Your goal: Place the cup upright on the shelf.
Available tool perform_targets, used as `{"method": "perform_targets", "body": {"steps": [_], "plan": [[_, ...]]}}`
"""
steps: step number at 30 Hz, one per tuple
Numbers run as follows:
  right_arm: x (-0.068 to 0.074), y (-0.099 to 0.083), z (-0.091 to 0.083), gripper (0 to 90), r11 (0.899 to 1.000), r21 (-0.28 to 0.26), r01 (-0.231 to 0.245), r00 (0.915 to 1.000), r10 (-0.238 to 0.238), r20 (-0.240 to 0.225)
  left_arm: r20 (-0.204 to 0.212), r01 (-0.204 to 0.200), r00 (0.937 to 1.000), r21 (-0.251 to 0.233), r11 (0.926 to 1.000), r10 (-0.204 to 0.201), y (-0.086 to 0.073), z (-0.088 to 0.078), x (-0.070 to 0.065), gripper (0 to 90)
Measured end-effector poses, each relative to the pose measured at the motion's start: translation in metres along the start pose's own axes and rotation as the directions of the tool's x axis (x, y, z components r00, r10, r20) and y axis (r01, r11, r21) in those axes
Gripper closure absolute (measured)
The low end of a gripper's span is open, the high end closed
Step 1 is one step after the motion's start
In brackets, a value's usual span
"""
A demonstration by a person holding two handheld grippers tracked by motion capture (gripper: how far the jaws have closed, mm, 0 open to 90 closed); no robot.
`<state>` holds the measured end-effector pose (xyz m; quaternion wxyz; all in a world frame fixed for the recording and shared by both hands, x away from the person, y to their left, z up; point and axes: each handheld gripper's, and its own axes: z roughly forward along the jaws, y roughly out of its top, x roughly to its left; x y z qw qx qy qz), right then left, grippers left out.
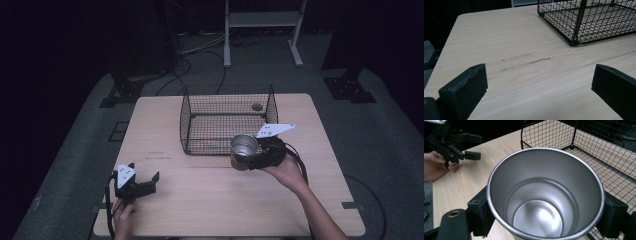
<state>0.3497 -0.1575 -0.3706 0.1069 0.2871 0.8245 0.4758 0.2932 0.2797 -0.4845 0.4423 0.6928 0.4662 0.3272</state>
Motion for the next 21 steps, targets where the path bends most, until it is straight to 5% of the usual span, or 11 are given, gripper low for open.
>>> {"method": "perform_targets", "body": {"steps": [21], "plan": [[-0.017,0.045,0.006,17.7,1.0,0.007,0.009,0.9999,-0.01,0.014,0.0,-0.003,1.0,-0.007,1.0,0.003,0.0,0.0,0.001,0.0]]}}
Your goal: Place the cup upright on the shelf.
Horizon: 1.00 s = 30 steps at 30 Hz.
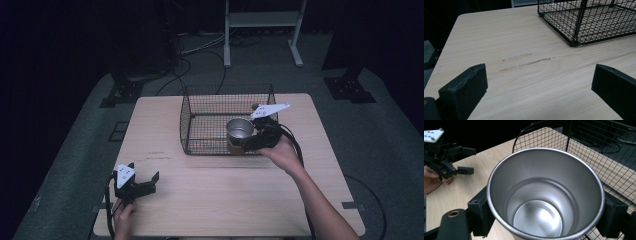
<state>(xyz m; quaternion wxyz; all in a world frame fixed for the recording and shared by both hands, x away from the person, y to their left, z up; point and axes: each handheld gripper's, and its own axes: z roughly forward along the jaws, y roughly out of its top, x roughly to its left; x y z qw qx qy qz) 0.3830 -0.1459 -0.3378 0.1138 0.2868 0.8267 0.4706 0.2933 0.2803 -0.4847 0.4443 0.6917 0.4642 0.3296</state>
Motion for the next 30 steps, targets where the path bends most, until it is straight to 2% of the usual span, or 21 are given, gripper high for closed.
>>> {"method": "perform_targets", "body": {"steps": [5,12,21,25,30], "plan": [[-0.006,0.01,0.005,17.7,1.0,0.0,-0.009,1.0,0.009,-0.004,-0.001,0.003,1.0,-0.001,1.0,-0.003,0.0,0.0,0.0,0.0],[-0.015,0.028,0.013,17.8,1.0,-0.001,0.0,0.9998,0.0,0.019,0.001,0.006,1.0,-0.003,1.0,-0.006,0.0,-0.001,0.001,0.0],[-0.03,0.05,0.023,17.8,1.0,0.007,-0.023,0.999,0.023,0.039,0.003,0.009,1.0,-0.004,1.0,-0.009,0.0,-0.001,0.002,0.0],[-0.037,0.056,0.031,17.8,0.999,0.027,-0.023,0.9977,0.022,0.064,0.004,0.013,0.9999,-0.008,0.9999,-0.013,0.0,-0.001,0.002,0.0],[-0.048,0.059,0.041,17.8,0.998,0.027,-0.053,0.9958,0.051,0.076,0.005,0.012,0.9999,-0.008,0.9999,-0.011,0.0,-0.001,0.001,0.0]]}}
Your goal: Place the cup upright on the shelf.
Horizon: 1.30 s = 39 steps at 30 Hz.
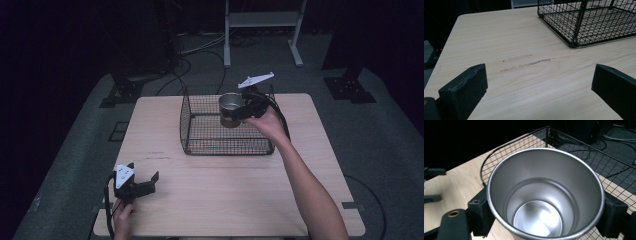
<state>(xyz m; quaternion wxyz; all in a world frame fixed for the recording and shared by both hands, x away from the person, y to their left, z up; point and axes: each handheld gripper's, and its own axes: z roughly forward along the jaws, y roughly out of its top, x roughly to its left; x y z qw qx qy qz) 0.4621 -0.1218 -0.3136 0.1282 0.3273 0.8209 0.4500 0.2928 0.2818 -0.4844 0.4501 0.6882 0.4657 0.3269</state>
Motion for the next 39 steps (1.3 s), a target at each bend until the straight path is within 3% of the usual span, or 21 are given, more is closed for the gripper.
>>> {"method": "perform_targets", "body": {"steps": [10,16,30,39], "plan": [[-0.014,0.008,0.029,17.8,0.999,0.026,-0.038,0.9989,0.038,0.027,0.001,0.002,1.0,-0.001,1.0,-0.002,0.0,0.0,0.001,0.0],[-0.019,0.012,0.045,17.8,0.998,0.058,-0.036,0.9987,0.034,0.038,0.003,0.007,1.0,-0.002,1.0,-0.007,0.0,-0.001,0.001,0.0],[-0.035,-0.003,0.069,17.7,0.991,0.094,-0.097,0.9951,0.094,0.032,0.005,0.007,1.0,-0.001,1.0,-0.007,0.0,-0.001,0.001,0.0],[-0.044,-0.011,0.082,17.7,0.982,0.154,-0.111,0.9915,0.099,0.085,0.006,0.006,1.0,-0.001,1.0,-0.006,0.0,-0.001,0.001,0.0]]}}
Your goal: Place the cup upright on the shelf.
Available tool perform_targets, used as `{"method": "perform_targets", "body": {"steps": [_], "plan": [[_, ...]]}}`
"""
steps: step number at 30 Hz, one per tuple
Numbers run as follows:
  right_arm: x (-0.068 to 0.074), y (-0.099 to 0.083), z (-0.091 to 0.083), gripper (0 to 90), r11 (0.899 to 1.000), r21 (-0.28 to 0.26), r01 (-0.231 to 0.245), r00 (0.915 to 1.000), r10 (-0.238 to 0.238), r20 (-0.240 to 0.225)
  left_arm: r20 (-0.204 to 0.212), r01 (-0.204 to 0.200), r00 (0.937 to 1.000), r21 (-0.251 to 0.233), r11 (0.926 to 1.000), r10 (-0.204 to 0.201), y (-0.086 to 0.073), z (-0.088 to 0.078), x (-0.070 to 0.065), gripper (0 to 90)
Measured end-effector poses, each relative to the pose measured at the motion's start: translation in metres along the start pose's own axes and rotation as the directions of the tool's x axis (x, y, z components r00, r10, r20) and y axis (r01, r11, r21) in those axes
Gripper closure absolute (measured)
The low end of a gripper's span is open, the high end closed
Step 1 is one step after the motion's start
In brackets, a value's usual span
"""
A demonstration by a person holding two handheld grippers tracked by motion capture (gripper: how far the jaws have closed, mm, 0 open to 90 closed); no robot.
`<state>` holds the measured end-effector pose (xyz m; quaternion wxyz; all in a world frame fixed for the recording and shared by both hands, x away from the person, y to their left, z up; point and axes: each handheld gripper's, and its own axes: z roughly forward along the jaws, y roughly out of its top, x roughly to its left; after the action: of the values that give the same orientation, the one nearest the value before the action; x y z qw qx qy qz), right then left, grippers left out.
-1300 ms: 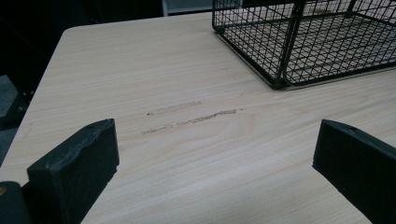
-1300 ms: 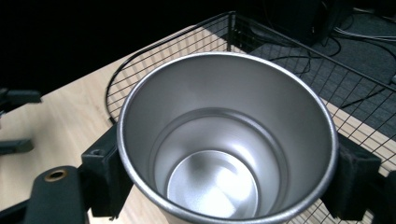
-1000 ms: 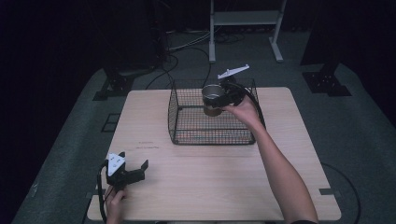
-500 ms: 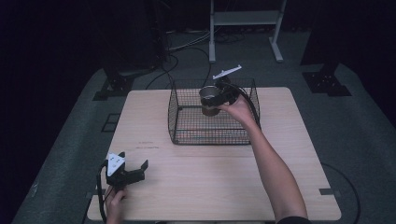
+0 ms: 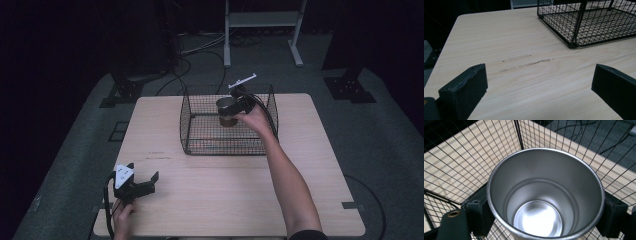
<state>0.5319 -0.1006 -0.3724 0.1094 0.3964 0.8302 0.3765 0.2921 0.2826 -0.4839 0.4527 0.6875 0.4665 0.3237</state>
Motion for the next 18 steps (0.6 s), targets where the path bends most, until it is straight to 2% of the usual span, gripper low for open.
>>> {"method": "perform_targets", "body": {"steps": [5,10,18], "plan": [[-0.002,-0.003,0.012,17.6,0.999,0.035,-0.007,1.0,0.007,0.003,0.0,-0.002,1.0,-0.001,1.0,0.002,0.0,0.0,0.0,0.0],[-0.003,-0.002,0.02,17.6,0.998,0.07,0.005,0.9999,-0.006,0.013,0.0,0.001,1.0,-0.004,1.0,-0.001,0.0,0.0,0.0,0.0],[-0.008,-0.004,0.032,17.6,0.994,0.105,-0.006,0.9997,0.004,0.023,0.0,0.006,1.0,-0.008,0.9999,-0.006,0.0,0.0,0.001,0.0]]}}
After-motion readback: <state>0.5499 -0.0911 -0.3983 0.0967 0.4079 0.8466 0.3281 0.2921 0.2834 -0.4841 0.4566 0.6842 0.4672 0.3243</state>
